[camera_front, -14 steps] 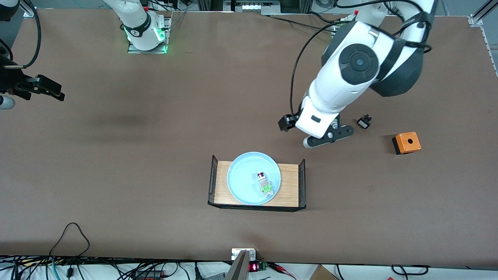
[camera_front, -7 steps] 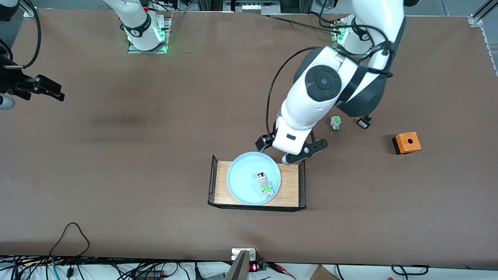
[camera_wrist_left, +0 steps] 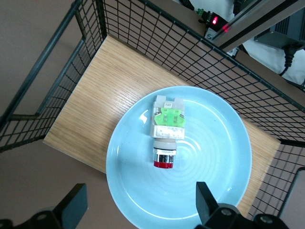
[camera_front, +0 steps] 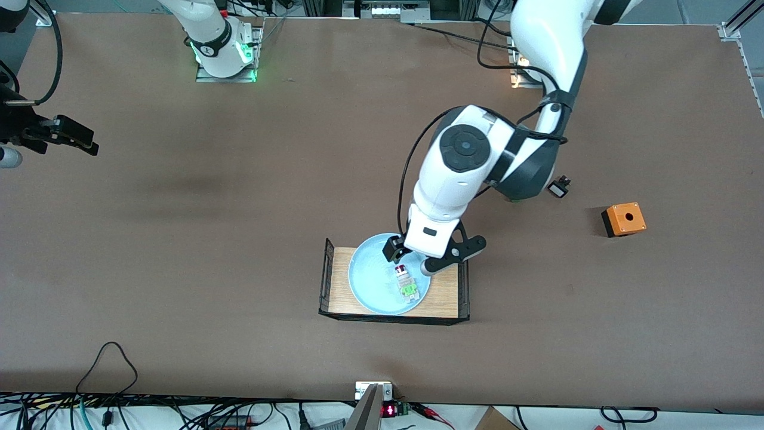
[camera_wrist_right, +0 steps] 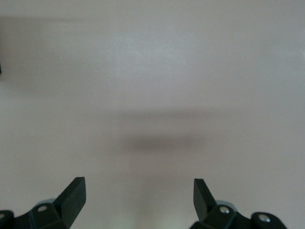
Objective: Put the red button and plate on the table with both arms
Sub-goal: 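Lower the left gripper over the red button switch on the plate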
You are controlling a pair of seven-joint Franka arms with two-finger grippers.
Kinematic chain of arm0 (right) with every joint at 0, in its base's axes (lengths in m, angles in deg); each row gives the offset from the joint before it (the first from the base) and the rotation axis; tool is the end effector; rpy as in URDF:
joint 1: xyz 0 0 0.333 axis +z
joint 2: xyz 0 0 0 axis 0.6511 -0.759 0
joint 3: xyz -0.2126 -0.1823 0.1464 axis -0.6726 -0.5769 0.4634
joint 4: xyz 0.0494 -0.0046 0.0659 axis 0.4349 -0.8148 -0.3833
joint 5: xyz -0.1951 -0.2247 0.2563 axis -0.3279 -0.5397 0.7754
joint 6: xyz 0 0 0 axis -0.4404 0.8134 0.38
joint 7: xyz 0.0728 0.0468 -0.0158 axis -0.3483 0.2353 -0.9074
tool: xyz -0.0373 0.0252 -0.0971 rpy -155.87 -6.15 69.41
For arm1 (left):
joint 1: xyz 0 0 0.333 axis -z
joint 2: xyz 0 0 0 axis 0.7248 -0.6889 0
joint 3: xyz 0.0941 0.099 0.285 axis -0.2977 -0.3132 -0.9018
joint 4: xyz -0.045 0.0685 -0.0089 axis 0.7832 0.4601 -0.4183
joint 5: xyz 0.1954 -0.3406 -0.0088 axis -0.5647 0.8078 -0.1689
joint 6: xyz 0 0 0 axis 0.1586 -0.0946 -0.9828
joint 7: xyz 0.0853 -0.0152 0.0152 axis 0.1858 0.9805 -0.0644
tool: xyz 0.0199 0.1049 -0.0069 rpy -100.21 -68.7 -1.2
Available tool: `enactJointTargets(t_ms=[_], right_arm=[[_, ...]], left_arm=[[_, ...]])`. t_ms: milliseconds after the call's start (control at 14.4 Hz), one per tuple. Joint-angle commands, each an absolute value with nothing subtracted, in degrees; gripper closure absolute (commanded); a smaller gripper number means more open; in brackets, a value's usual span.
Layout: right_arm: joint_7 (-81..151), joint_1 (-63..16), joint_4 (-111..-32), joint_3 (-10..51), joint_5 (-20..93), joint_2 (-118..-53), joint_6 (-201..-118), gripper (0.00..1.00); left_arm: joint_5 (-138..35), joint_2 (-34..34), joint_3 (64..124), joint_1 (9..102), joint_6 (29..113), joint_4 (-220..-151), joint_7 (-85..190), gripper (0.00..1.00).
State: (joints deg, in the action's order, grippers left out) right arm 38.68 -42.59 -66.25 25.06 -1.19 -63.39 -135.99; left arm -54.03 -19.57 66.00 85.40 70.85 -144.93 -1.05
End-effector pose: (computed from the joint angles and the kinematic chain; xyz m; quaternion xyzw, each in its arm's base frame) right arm 0.5596 -0.0261 0.5908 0.9997 -0.0096 -0.0218 0.0064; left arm 0.6550 -0.4305 0.4041 0.9611 0.2515 0.0824 0.0789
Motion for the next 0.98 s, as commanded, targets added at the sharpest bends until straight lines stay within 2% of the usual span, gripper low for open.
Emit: enactJointTargets(t_ms=[0, 209, 348, 905], right_arm=[[38.9, -43.0, -67.0, 25.2, -0.9, -62.7, -137.0, 0.00], [38.9, -43.0, -66.9, 25.2, -0.8, -62.8, -137.2, 0.00], [38.9, -43.0, -67.0, 25.1, -0.8, -62.8, -137.4, 0.00], [38.9, -43.2, -66.9, 25.1, -0.7, -62.8, -137.6, 0.00]], left_arm=[[-54.3, -22.1, 60.9, 90.2, 71.8, -142.1, -3.9, 0.00], [-55.5, -24.3, 60.9, 90.2, 79.5, -142.6, -8.5, 0.00], [-62.4, -24.8, 61.1, 90.2, 80.6, -142.6, -8.4, 0.00], [-67.4, -27.9, 60.9, 90.2, 87.2, -142.6, -8.7, 0.00]])
